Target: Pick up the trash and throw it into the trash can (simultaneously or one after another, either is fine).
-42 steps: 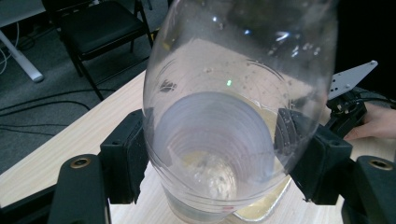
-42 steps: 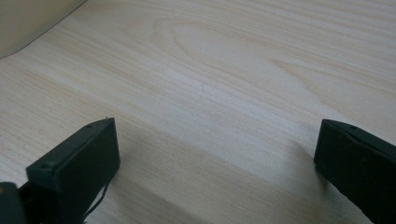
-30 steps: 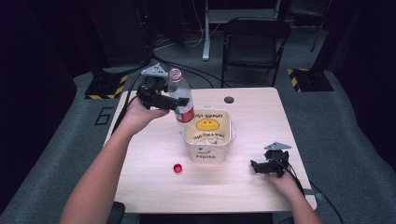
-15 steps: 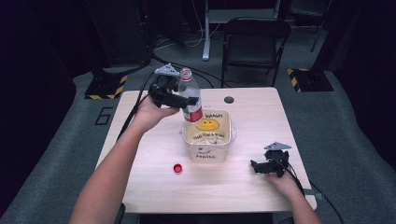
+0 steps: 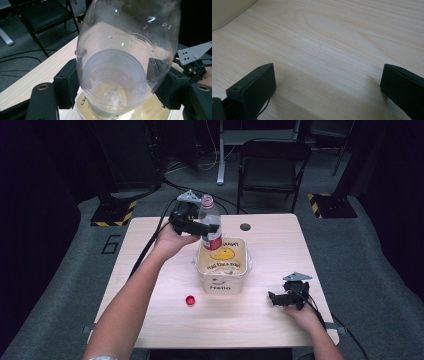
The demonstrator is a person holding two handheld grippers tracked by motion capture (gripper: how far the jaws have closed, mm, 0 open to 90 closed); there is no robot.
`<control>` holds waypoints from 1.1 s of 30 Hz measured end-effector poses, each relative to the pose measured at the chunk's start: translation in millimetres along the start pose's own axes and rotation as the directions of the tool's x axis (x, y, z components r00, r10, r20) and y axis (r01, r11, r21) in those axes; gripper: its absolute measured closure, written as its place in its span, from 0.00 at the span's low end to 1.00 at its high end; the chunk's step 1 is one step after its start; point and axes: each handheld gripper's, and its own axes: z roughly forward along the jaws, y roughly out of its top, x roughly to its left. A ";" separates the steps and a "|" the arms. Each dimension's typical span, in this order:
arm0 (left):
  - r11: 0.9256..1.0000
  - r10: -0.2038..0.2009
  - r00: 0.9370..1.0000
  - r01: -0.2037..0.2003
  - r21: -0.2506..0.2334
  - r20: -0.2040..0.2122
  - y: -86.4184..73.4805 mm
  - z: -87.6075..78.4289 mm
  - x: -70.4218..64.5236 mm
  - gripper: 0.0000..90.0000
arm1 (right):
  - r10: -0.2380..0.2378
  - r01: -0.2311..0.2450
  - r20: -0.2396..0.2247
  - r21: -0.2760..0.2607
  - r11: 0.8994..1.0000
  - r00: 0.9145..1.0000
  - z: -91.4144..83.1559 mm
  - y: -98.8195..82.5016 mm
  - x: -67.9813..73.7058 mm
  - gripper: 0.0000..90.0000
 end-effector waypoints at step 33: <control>0.995 0.007 1.000 -0.006 0.100 -0.018 -26.3 44.3 0.4 0.33 | -0.014 0.014 -0.015 0.001 1.000 1.000 0.1 0.1 0.5 0.00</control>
